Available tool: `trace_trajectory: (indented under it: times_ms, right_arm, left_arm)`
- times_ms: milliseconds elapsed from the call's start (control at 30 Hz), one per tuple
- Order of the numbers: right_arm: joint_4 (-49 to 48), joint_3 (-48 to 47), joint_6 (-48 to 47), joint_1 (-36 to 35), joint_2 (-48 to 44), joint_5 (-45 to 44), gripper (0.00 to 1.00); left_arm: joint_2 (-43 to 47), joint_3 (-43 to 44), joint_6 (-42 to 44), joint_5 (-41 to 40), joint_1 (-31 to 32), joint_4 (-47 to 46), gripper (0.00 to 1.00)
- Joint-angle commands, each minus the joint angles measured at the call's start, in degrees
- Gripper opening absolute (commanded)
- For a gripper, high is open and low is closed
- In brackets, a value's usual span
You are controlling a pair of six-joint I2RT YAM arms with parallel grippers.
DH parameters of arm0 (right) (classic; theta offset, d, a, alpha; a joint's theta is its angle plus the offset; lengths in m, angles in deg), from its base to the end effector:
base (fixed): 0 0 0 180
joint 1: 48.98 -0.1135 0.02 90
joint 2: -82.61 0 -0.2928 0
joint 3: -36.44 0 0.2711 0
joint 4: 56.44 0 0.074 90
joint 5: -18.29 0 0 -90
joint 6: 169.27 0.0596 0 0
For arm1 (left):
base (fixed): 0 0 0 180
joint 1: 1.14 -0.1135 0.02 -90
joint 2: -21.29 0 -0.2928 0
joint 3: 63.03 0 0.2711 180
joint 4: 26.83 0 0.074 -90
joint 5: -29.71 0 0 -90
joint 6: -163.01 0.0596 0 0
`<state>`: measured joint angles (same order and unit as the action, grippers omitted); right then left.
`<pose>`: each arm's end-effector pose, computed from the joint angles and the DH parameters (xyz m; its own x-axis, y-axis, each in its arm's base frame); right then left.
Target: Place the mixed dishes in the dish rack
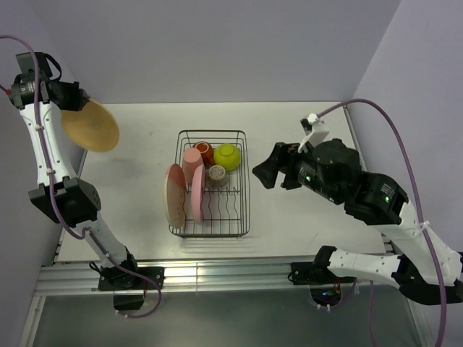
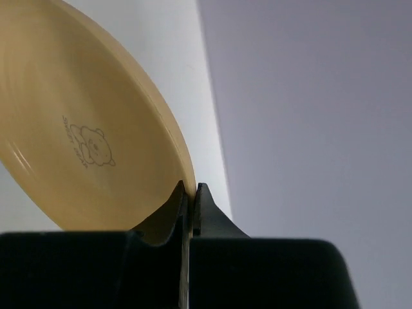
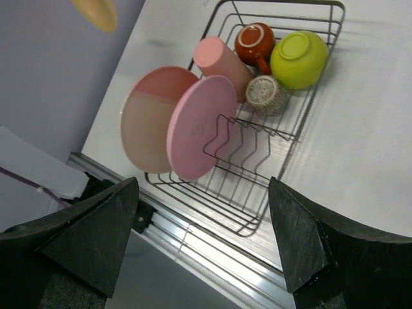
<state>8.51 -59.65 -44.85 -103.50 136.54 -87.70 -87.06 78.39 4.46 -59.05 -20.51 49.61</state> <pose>0.1118 0.1286 0.4813 -0.5446 0.1721 -0.8208 -0.3971 0.8092 0.4331 0.4122 0.1435 0.4476 0.0579 -0.9660 -0.2520 -0.7188 0.1348 -0.6820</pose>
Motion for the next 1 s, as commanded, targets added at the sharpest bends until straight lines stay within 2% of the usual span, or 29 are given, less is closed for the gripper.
trace_trajectory:
  times_ms: [0,100,167,200,233,267,300,333,433,467,500,533,567,633,733,967]
  right_arm:
    - [-0.66,-6.50,-0.40,3.10,6.42,11.10,0.89]
    - [-0.13,-11.16,1.35,8.19,10.39,19.65,0.89]
    - [-0.74,-13.10,3.45,13.01,14.08,29.49,0.89]
    - [-1.62,-13.02,4.25,14.69,15.40,33.09,0.89]
    - [-4.84,-11.54,5.48,16.36,15.67,36.78,0.89]
    - [-7.57,-10.22,8.79,19.77,15.68,44.30,0.89]
    - [-10.47,-8.21,11.09,21.55,15.50,48.03,0.89]
    - [-18.33,-3.40,17.12,23.22,14.63,55.55,0.89]
    - [-38.75,7.61,28.56,29.02,11.91,63.52,0.89]
    - [-44.28,9.98,36.52,31.04,11.29,66.58,0.89]
    - [-55.65,14.44,40.60,31.93,10.50,67.48,0.89]
    - [-61.25,16.58,45.00,32.54,10.32,68.10,0.89]
    - [-67.13,18.43,53.22,33.07,10.14,68.28,0.90]
    - [-80.99,22.39,62.65,34.04,10.58,67.15,0.90]
    - [-91.15,23.63,67.79,34.48,11.98,63.81,0.90]
    - [-102.25,20.47,73.95,34.66,19.09,58.97,0.89]
  left_arm:
    - [6.89,-2.84,-4.28,17.27,0.39,-8.48,0.00]
    - [13.16,-11.90,-10.43,29.67,1.44,-19.67,0.00]
    - [16.05,-16.56,-13.78,37.91,3.55,-32.58,0.00]
    - [17.11,-18.84,-19.02,41.01,5.47,-39.16,0.00]
    - [18.26,-24.17,-22.81,43.48,6.79,-47.49,0.00]
    - [19.49,-26.49,-26.33,44.89,7.85,-64.11,0.00]
    - [20.98,-28.69,-33.50,46.73,9.95,-73.32,0.00]
    - [21.34,-30.80,-36.27,47.36,11.02,-84.46,0.00]
    - [21.43,-32.39,-44.63,48.51,14.10,-99.38,0.00]
    - [21.34,-32.92,-49.17,48.34,14.71,-108.91,0.00]
    - [21.26,-33.62,-51.92,47.12,15.59,-114.93,0.00]
    - [21.00,-34.67,-54.47,46.23,15.94,-120.64,0.00]
    - [20.99,-35.21,-58.32,45.36,16.30,-128.36,0.00]
    - [21.34,-37.39,-61.25,42.55,16.83,-133.95,0.00]
    - [23.45,-42.65,-64.86,38.60,18.14,-139.94,0.00]
    - [29.95,-53.57,-66.09,32.19,22.18,-142.41,0.00]
